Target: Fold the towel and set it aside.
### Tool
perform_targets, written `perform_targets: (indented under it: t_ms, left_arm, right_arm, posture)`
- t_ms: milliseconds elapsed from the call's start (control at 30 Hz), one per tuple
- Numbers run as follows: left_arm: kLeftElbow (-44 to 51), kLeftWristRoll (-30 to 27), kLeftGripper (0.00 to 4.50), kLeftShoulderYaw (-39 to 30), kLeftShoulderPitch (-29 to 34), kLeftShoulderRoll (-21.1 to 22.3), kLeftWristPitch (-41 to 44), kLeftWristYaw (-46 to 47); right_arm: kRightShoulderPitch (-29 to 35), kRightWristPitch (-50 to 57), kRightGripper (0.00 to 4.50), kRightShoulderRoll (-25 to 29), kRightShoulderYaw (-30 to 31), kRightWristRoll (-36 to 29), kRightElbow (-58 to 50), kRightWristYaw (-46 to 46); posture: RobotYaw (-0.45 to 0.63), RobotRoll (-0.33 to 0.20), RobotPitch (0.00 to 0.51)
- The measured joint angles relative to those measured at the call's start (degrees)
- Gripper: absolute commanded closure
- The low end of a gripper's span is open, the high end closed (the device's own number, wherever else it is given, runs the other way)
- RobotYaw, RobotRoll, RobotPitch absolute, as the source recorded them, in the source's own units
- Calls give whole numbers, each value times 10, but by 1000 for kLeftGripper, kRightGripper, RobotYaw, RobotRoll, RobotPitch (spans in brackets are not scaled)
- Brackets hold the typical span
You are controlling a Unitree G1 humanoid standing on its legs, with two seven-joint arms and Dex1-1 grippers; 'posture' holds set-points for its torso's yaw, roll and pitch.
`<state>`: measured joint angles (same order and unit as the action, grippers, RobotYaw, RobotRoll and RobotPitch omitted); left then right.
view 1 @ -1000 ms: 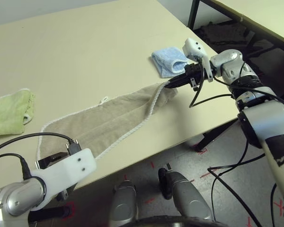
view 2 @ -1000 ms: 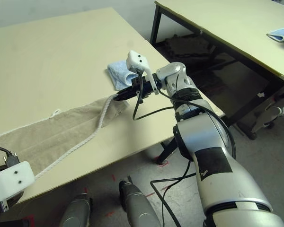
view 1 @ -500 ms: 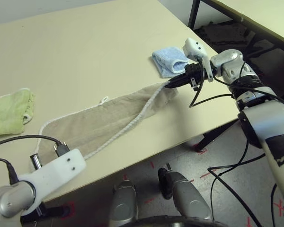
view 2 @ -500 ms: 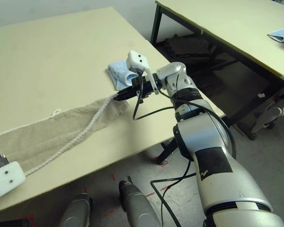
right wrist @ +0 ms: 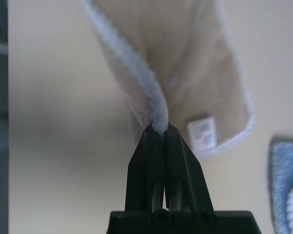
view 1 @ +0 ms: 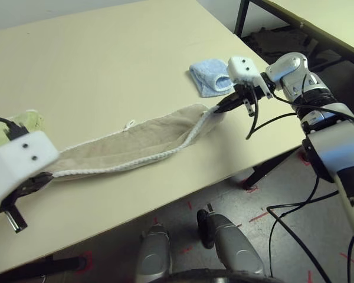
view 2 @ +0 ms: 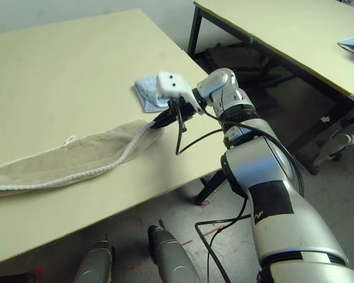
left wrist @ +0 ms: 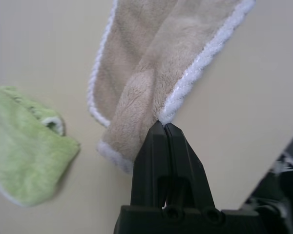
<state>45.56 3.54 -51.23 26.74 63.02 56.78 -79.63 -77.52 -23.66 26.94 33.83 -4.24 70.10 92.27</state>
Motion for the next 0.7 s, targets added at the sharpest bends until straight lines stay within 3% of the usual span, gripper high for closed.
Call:
perform_targets:
  t_ms: [133, 433, 700]
  left_arm:
    - [-41, -10, 4486, -11, 23, -1, -32, 2]
    - [-60, -32, 4486, -15, 30, -14, -56, 33]
    - [-82, -44, 4486, 18, 15, -17, -69, 79]
  right_arm:
    - [0, -36, 4500, 5, 36, 21, -1, 0]
    - [18, -41, 4500, -1, 40, 36, 2, 0]
    - [25, -8, 4500, -44, -29, 65, 22, -13]
  posture:
    - [2, 0, 173]
    - [3, 0, 179]
    - [21, 0, 180]
